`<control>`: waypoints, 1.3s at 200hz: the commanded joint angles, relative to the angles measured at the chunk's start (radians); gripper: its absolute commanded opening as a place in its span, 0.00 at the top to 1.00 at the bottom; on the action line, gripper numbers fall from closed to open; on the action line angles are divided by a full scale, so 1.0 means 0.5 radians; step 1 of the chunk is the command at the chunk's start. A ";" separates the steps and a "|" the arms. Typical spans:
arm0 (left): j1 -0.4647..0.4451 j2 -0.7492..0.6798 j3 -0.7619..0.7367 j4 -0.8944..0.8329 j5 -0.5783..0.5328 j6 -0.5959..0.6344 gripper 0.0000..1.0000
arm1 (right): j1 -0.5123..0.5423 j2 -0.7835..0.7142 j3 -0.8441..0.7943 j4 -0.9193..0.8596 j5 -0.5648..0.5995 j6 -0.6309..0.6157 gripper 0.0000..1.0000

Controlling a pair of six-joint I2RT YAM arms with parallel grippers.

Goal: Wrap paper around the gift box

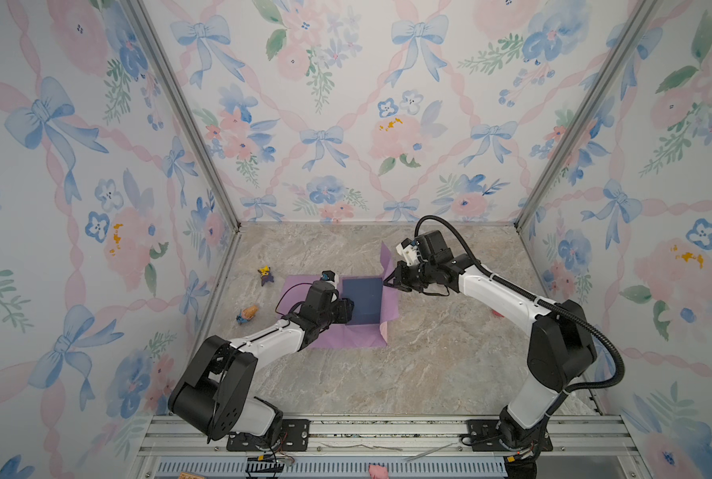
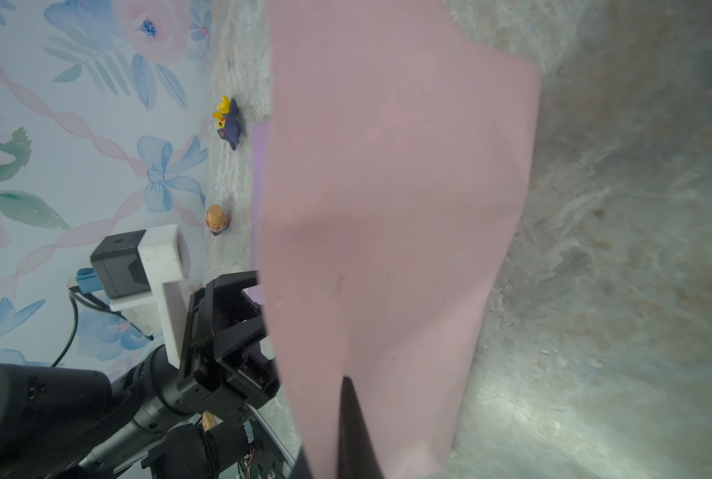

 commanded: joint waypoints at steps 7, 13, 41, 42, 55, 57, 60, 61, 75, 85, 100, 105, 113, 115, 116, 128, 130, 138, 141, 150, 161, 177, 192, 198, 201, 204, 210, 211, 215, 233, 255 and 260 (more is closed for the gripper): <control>0.018 0.075 -0.061 0.005 0.062 -0.034 0.49 | 0.091 0.140 0.133 -0.045 0.020 0.049 1.00; 0.018 0.077 -0.066 0.012 0.067 -0.033 0.49 | 0.111 0.163 0.153 -0.043 0.017 0.056 1.00; 0.036 0.070 -0.082 0.032 0.090 -0.034 0.49 | 0.169 0.275 0.252 -0.022 -0.012 0.074 1.00; 0.036 0.068 -0.083 0.034 0.092 -0.036 0.49 | 0.170 0.278 0.256 -0.020 -0.013 0.076 1.00; 0.051 0.056 -0.101 0.051 0.104 -0.049 0.49 | 0.191 0.319 0.277 0.007 -0.030 0.092 1.00; 0.054 0.053 -0.104 0.055 0.106 -0.052 0.49 | 0.193 0.327 0.281 0.011 -0.033 0.094 1.00; 0.058 0.051 -0.105 0.061 0.109 -0.057 0.49 | 0.198 0.337 0.285 0.016 -0.040 0.098 1.00; 0.058 0.050 -0.107 0.063 0.109 -0.058 0.49 | 0.199 0.340 0.286 0.017 -0.041 0.097 1.00; 0.077 0.028 -0.124 0.079 0.120 -0.080 0.49 | 0.213 0.386 0.300 0.042 -0.058 0.116 1.00; 0.095 0.008 -0.130 0.088 0.126 -0.098 0.49 | 0.221 0.415 0.306 0.062 -0.072 0.123 0.99; 0.127 -0.028 -0.138 0.093 0.141 -0.116 0.48 | 0.229 0.455 0.313 0.094 -0.103 0.144 0.97; 0.141 -0.043 -0.138 0.093 0.144 -0.123 0.47 | 0.230 0.465 0.311 0.108 -0.113 0.149 0.96; 0.168 -0.071 -0.137 0.091 0.162 -0.134 0.46 | 0.236 0.482 0.309 0.133 -0.134 0.157 0.93; 0.172 -0.079 -0.139 0.092 0.165 -0.137 0.46 | 0.236 0.486 0.306 0.137 -0.138 0.159 0.92; 0.176 -0.083 -0.141 0.091 0.166 -0.140 0.45 | 0.236 0.486 0.306 0.139 -0.139 0.160 0.92; 0.221 -0.136 -0.142 0.093 0.188 -0.170 0.44 | 0.239 0.499 0.298 0.166 -0.157 0.172 0.84; 0.229 -0.148 -0.143 0.091 0.193 -0.176 0.43 | 0.237 0.499 0.295 0.170 -0.163 0.171 0.82; 0.255 -0.187 -0.139 0.092 0.203 -0.190 0.42 | 0.238 0.506 0.283 0.185 -0.172 0.181 0.76; 0.266 -0.203 -0.137 0.092 0.208 -0.193 0.41 | 0.239 0.508 0.282 0.192 -0.178 0.181 0.74; 0.298 -0.242 -0.131 0.093 0.231 -0.207 0.39 | 0.239 0.519 0.271 0.209 -0.195 0.185 0.69; 0.336 -0.283 -0.118 0.092 0.255 -0.230 0.37 | 0.239 0.530 0.253 0.233 -0.215 0.192 0.65; 0.375 -0.332 -0.092 0.099 0.299 -0.269 0.36 | 0.237 0.539 0.228 0.267 -0.237 0.203 0.60; 0.390 -0.353 -0.059 0.114 0.340 -0.279 0.35 | 0.234 0.551 0.202 0.312 -0.266 0.219 0.57; 0.394 -0.355 -0.045 0.119 0.360 -0.284 0.35 | 0.235 0.556 0.192 0.330 -0.279 0.225 0.56; 0.394 -0.356 -0.041 0.125 0.372 -0.288 0.35 | 0.236 0.557 0.189 0.338 -0.288 0.230 0.55; 0.396 -0.355 -0.035 0.133 0.382 -0.295 0.34 | 0.236 0.560 0.185 0.349 -0.294 0.232 0.54; 0.399 -0.353 -0.031 0.156 0.401 -0.308 0.34 | 0.236 0.563 0.177 0.365 -0.303 0.240 0.51; 0.400 -0.352 -0.030 0.160 0.406 -0.311 0.34 | 0.236 0.563 0.176 0.369 -0.303 0.243 0.50; 0.403 -0.348 -0.026 0.177 0.416 -0.320 0.34 | 0.236 0.564 0.168 0.381 -0.305 0.246 0.48; 0.405 -0.324 -0.005 0.242 0.450 -0.356 0.33 | 0.234 0.566 0.152 0.400 -0.321 0.250 0.42; 0.404 -0.244 0.024 0.291 0.498 -0.378 0.33 | 0.235 0.571 0.125 0.430 -0.339 0.252 0.41; 0.404 -0.215 0.029 0.293 0.502 -0.378 0.33 | 0.236 0.572 0.119 0.434 -0.337 0.252 0.41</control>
